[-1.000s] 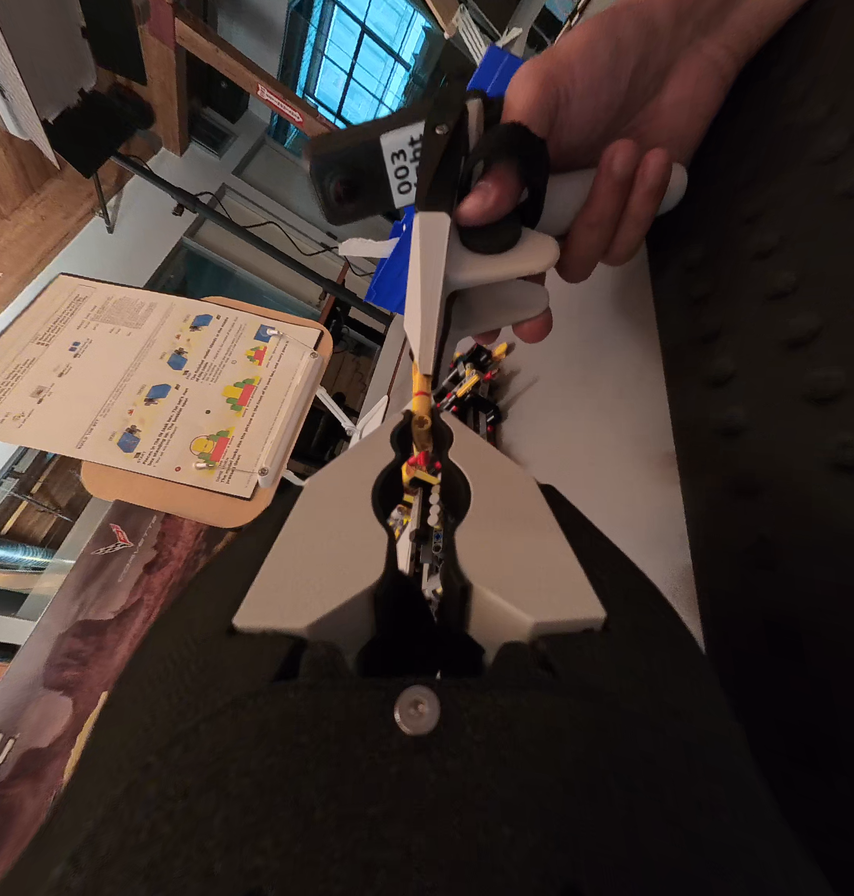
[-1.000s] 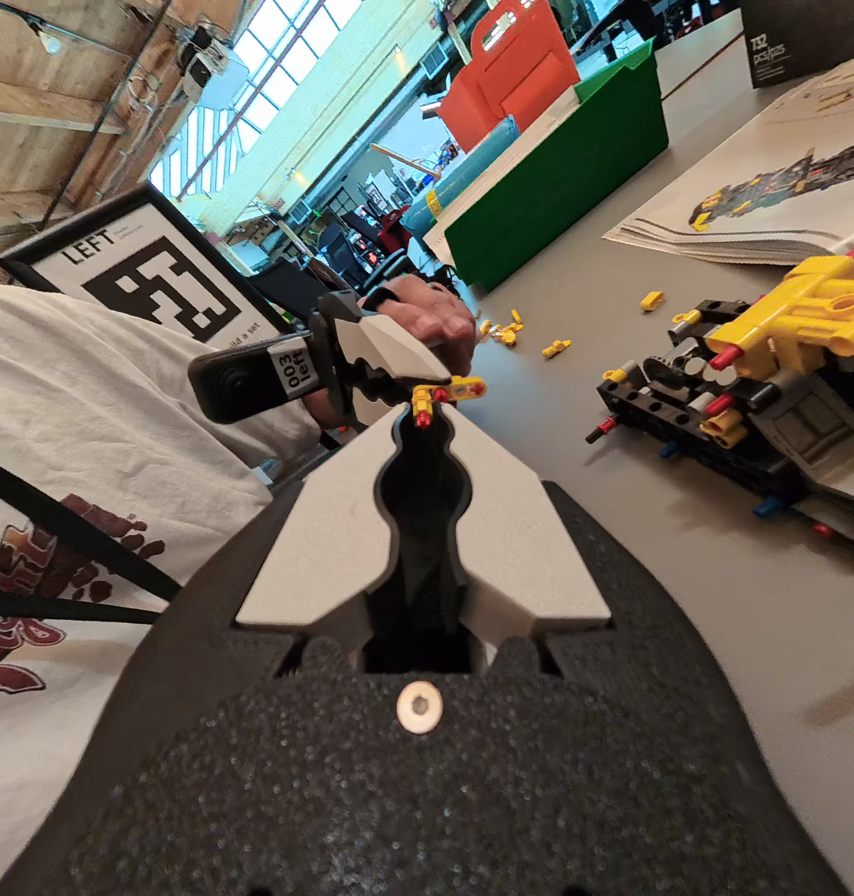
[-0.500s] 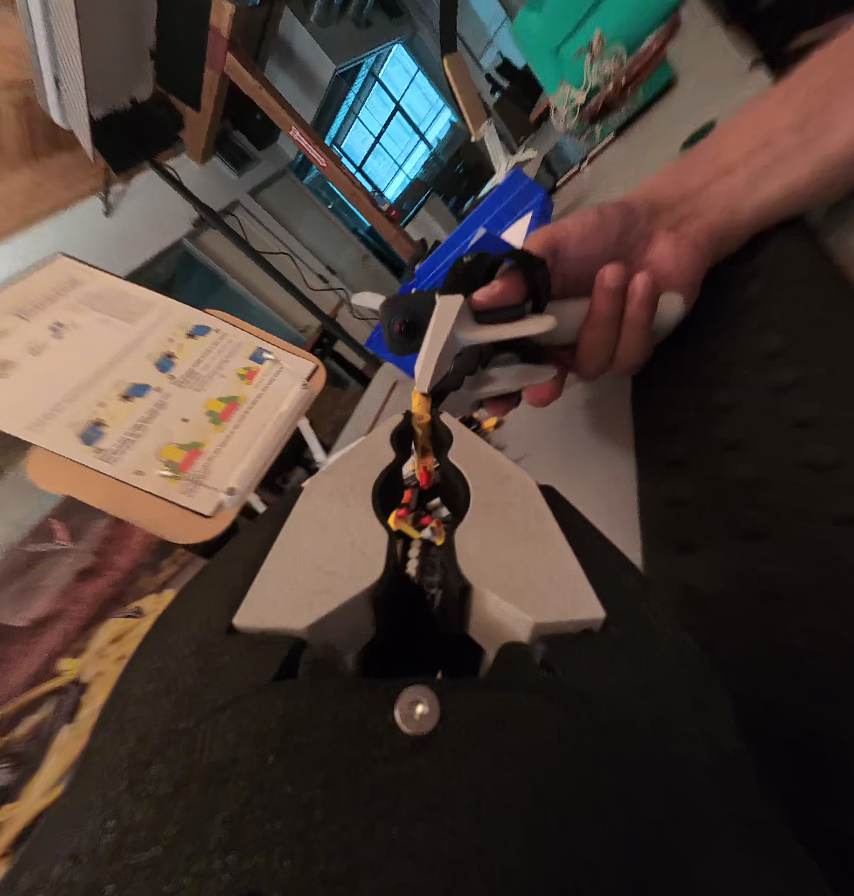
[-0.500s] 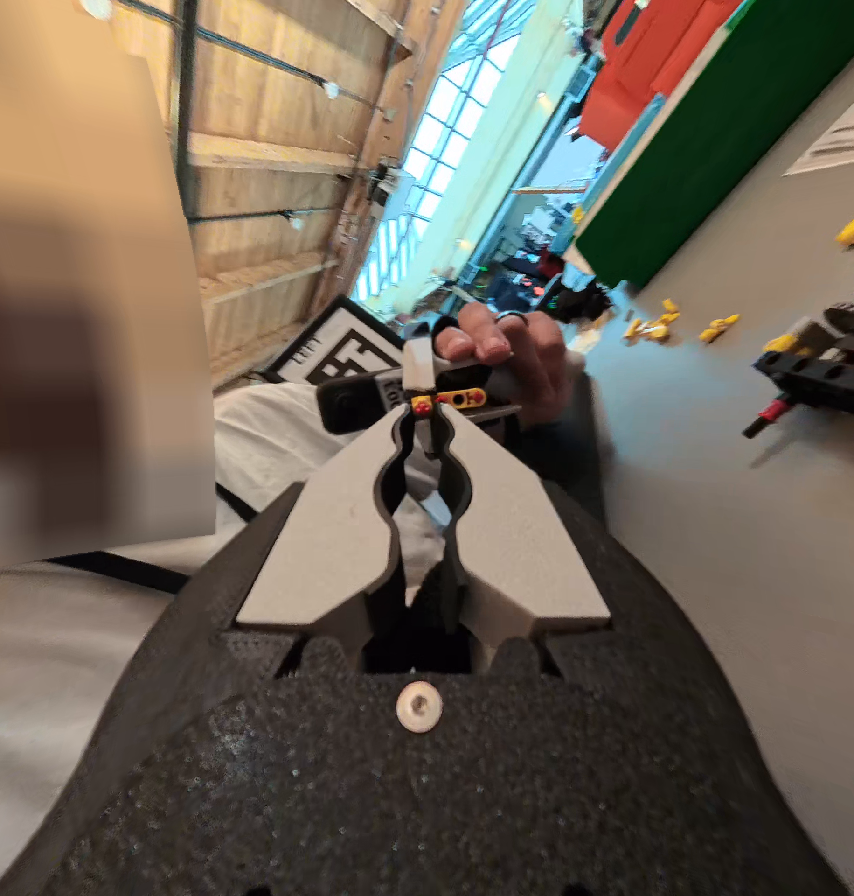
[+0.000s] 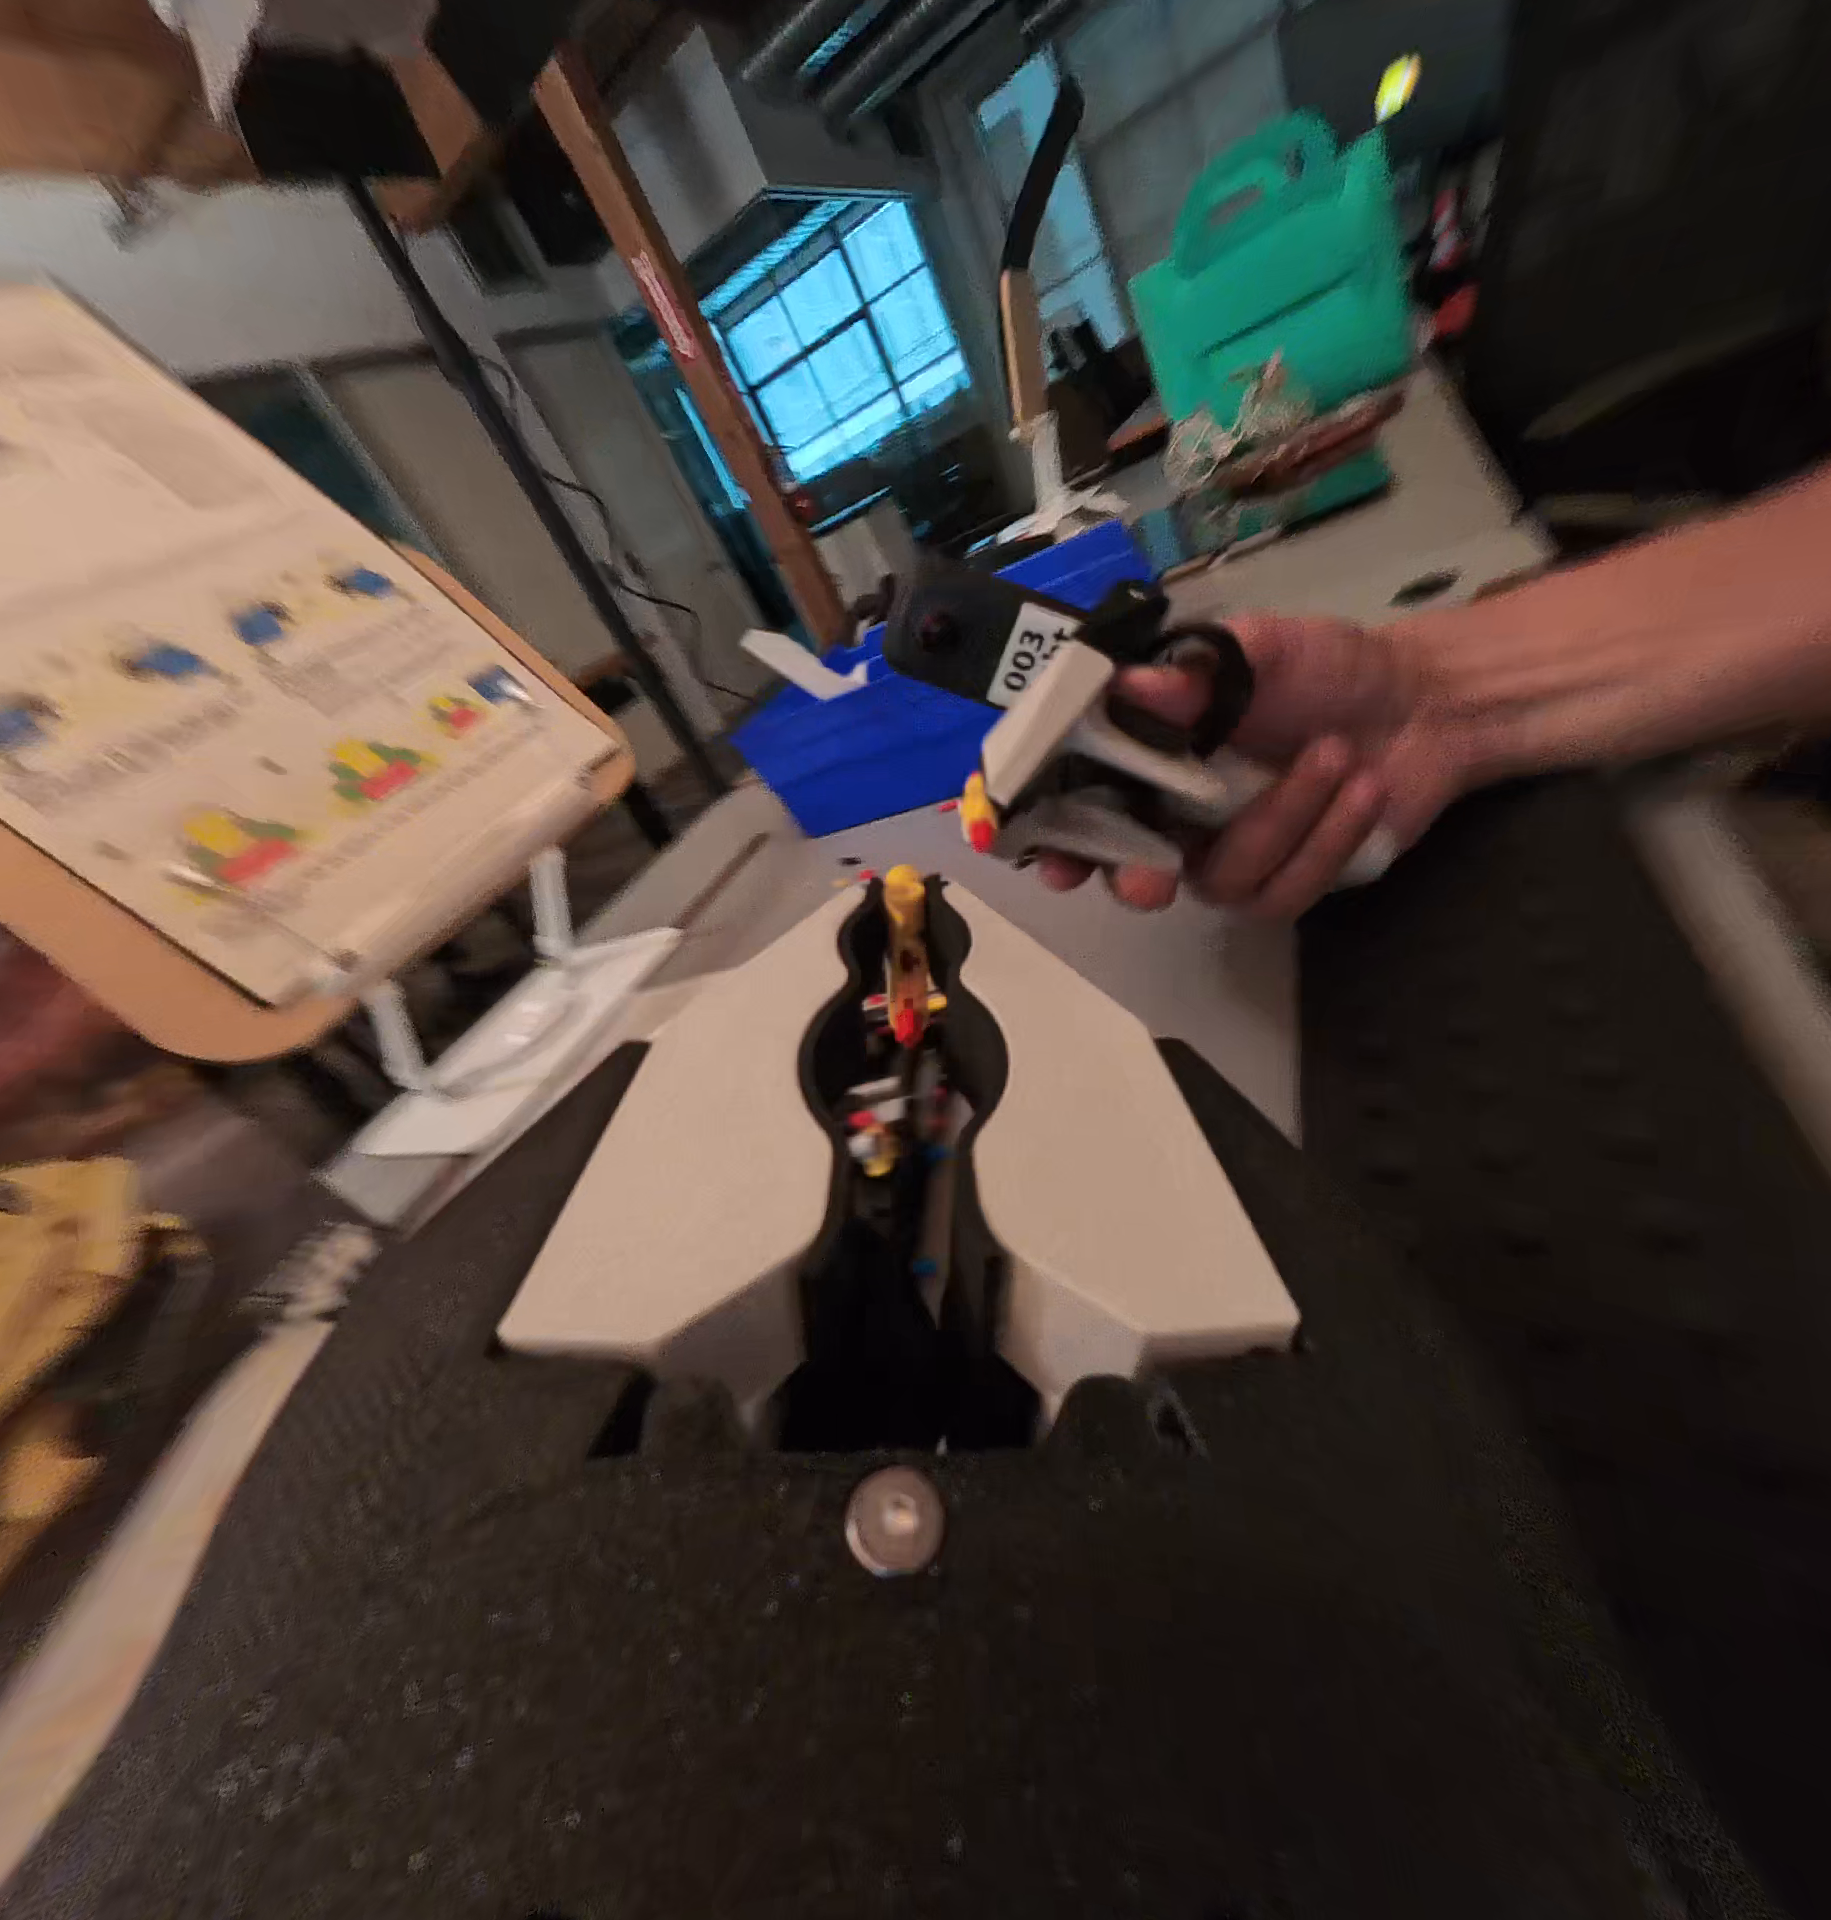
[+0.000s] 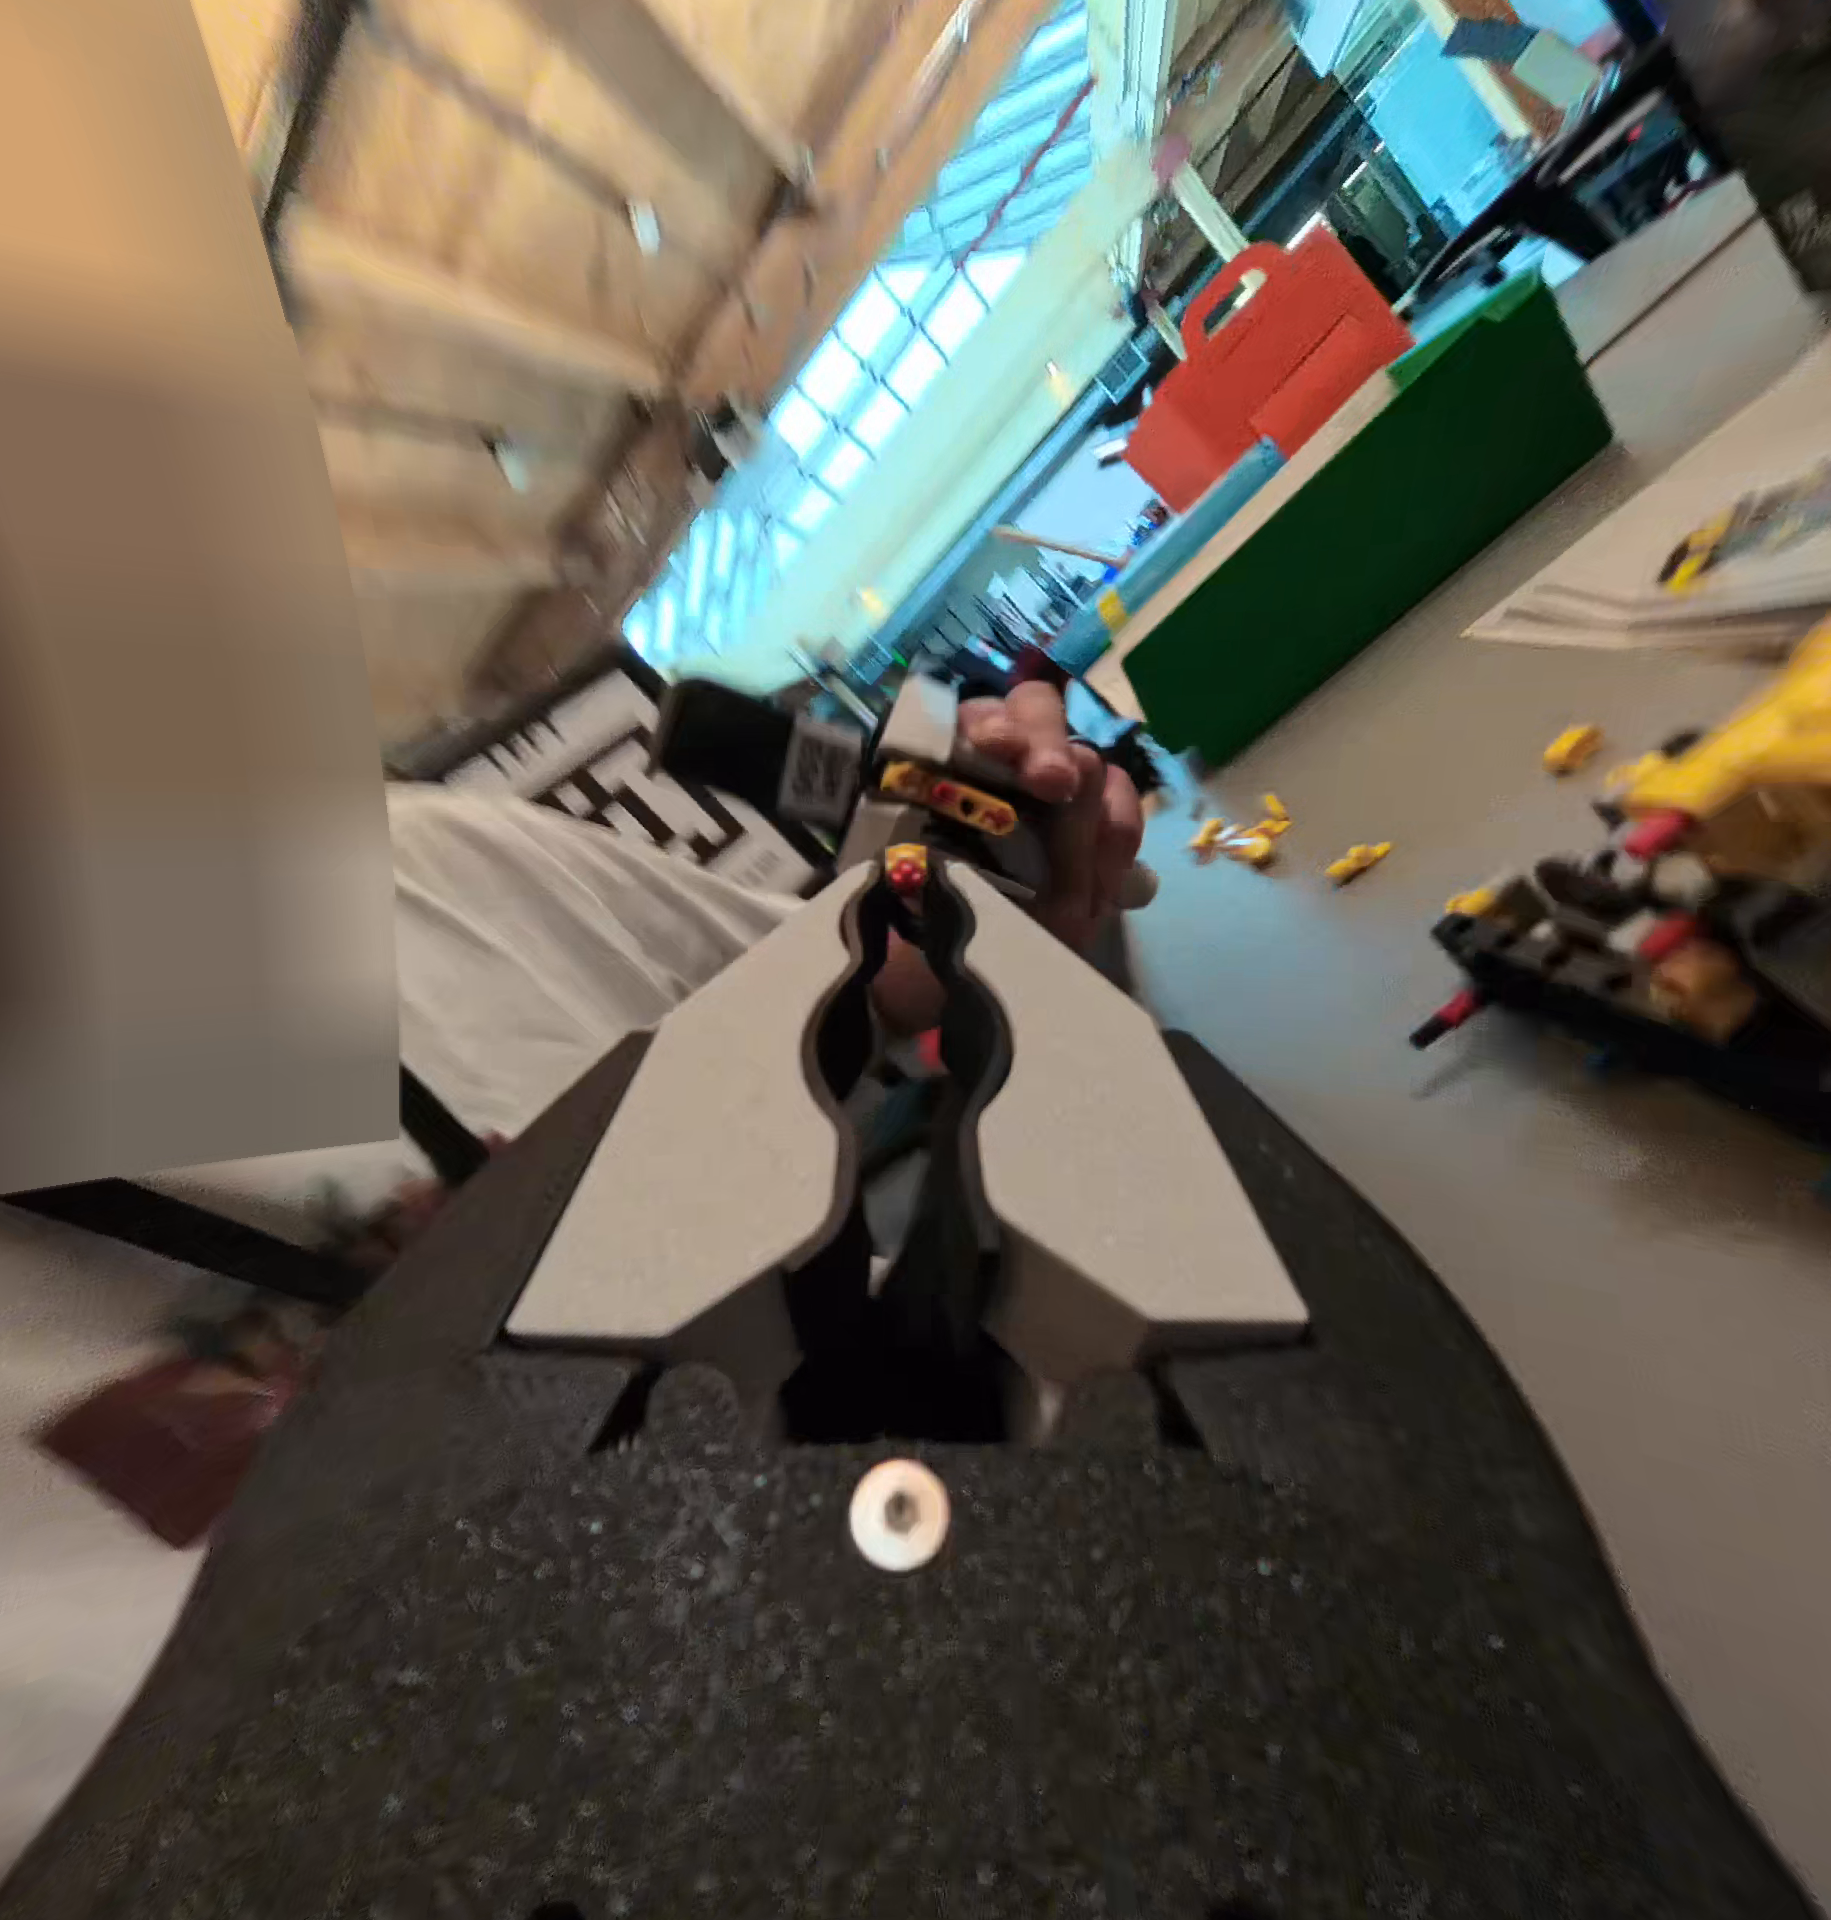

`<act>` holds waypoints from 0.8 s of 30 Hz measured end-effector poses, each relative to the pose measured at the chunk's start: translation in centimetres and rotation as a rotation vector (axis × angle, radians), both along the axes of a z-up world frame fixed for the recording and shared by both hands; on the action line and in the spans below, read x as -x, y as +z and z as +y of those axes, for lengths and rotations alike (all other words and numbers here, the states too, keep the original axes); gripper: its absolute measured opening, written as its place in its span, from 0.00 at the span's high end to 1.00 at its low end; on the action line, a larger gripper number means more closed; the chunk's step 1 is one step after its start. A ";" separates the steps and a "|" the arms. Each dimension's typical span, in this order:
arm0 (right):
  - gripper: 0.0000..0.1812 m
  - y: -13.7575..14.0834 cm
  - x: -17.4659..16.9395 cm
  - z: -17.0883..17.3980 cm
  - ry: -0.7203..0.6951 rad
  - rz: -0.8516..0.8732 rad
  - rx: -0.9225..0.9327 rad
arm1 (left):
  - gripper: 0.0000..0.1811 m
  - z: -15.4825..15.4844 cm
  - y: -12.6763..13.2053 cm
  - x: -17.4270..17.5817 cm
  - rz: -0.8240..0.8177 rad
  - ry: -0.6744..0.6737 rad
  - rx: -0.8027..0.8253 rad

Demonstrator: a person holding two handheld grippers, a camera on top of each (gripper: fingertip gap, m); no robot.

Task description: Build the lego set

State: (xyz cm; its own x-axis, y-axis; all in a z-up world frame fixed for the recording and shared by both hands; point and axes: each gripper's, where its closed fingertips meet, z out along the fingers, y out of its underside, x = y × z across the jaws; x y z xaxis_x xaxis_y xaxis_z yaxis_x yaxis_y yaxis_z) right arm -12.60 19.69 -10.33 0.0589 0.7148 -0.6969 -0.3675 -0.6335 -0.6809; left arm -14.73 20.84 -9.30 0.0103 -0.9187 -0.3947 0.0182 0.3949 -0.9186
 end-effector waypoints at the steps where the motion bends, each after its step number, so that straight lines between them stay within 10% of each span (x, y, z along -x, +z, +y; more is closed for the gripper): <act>1: 0.97 0.2 0.7 -0.2 -0.024 -0.074 -0.098 | 0.96 -0.2 -0.1 -0.1 0.003 -0.067 0.106; 7: 0.97 0.8 0.7 0.4 -0.195 -0.195 -0.305 | 0.96 -0.1 0.4 0.2 -0.037 -0.304 0.552; 24: 0.97 1.3 1.5 0.7 -0.240 -0.213 -0.342 | 0.96 -0.9 0.3 -0.5 -0.034 -0.367 0.620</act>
State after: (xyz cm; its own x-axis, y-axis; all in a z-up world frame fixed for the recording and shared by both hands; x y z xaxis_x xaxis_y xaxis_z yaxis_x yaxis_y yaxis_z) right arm -14.11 20.39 -9.05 0.3670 0.8499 -0.3782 -0.3059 -0.2737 -0.9119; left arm -14.22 19.98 -8.98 -0.3388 -0.9203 0.1956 0.0826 -0.2362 -0.9682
